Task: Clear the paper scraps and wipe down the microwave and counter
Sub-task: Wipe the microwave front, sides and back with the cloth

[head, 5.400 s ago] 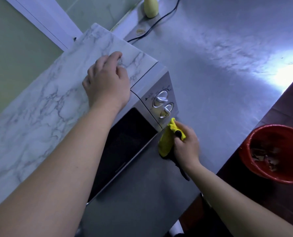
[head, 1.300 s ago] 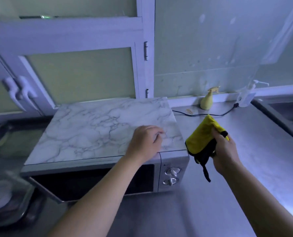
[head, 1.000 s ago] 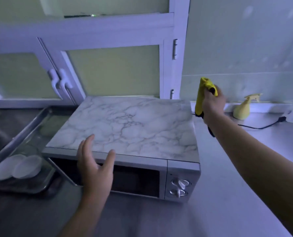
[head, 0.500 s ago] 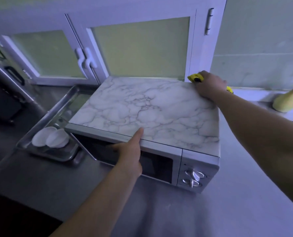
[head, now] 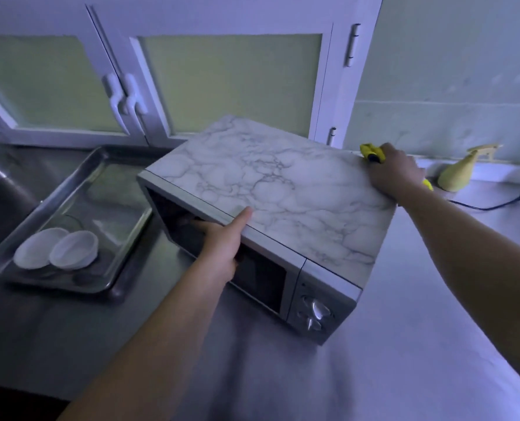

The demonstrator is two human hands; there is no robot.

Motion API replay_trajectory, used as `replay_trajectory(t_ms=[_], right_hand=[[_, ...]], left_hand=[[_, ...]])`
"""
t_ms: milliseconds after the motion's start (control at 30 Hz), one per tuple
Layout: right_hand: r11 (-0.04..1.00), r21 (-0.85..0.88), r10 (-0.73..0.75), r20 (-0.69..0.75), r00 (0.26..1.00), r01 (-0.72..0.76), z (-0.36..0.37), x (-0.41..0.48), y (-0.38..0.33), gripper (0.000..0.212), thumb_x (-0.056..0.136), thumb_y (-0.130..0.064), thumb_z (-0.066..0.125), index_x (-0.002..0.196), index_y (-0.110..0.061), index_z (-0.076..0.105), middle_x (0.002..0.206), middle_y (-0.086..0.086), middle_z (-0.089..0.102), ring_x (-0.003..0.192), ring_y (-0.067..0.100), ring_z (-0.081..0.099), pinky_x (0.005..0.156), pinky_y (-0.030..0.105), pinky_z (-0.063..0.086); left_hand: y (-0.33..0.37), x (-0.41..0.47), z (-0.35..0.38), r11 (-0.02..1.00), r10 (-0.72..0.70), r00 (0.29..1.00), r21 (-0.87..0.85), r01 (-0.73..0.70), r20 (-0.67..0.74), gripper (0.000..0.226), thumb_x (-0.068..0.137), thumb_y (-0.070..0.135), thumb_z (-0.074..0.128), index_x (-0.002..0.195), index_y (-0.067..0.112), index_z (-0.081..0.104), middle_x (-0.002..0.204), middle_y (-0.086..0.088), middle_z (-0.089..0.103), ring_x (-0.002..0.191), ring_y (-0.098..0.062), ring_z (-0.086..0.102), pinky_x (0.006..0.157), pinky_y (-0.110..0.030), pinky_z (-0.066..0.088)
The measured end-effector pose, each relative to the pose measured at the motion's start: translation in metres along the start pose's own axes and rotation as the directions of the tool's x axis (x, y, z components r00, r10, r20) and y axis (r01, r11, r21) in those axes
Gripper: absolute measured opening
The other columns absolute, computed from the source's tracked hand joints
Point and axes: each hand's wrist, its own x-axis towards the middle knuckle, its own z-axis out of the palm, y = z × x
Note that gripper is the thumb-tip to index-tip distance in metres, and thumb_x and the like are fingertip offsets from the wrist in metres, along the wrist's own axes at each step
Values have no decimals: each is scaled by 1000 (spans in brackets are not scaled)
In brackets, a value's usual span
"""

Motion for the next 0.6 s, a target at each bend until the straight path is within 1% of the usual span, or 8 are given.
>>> replay_trajectory(t_ms=[100,167,233,300,333,433,500,600], right_hand=[[996,-44,72,-37,997,-73,-9,-37,17,25,93,-36,43,112,-20,48,122,19,60,115,41,54,94,49,38],[990,-32,138,-64,988,-141,-16,-65,22,25,91,-33,43,112,-21,49,115,18,61,108,42,58,93,47,38],[974,-11,225,-109,968,-227,-21,-96,21,25,87,-30,44,110,-22,50,112,18,61,105,42,58,95,48,41],[955,6,295,-142,945,-297,-27,-128,19,24,87,-33,44,108,-22,50,110,18,61,104,43,57,94,52,45],[944,32,329,-136,934,-328,-30,-143,19,23,87,-34,43,105,-22,49,107,17,61,99,43,58,91,54,49],[906,127,417,-113,902,-403,-37,-184,16,25,79,-33,41,101,-25,49,96,12,59,82,42,62,80,53,57],[887,170,454,-144,879,-430,-37,-210,14,24,78,-37,41,97,-25,48,89,12,59,74,41,64,76,50,58],[856,236,507,-206,837,-460,-32,-242,7,26,78,-43,40,94,-24,48,80,11,61,67,38,63,72,48,58]], left_hand=[[13,19,-7,998,26,993,58,-33,115,111,69,35,89,153,26,16,139,0,56,124,-25,56,102,-56,44],[23,31,-11,990,53,978,115,-77,199,100,72,35,87,150,20,27,135,0,60,120,-22,59,102,-48,47],[31,42,-12,983,53,962,155,-97,269,89,70,37,88,143,24,38,130,0,64,114,-22,63,96,-48,51],[40,48,-12,975,27,948,201,-95,316,87,66,42,90,137,32,40,126,5,65,110,-21,64,87,-51,54],[43,51,-11,970,19,941,223,-100,339,87,63,44,90,134,36,40,124,7,65,109,-19,64,81,-48,55],[52,66,-8,954,6,914,272,-127,406,99,57,49,91,139,39,37,122,9,66,105,-18,65,61,-41,57],[58,77,-3,942,11,891,294,-162,455,103,58,49,91,144,38,35,124,6,67,104,-18,66,65,-44,57],[66,88,5,921,6,861,333,-202,508,102,58,52,89,144,39,36,128,6,65,109,-21,66,85,-62,50]])
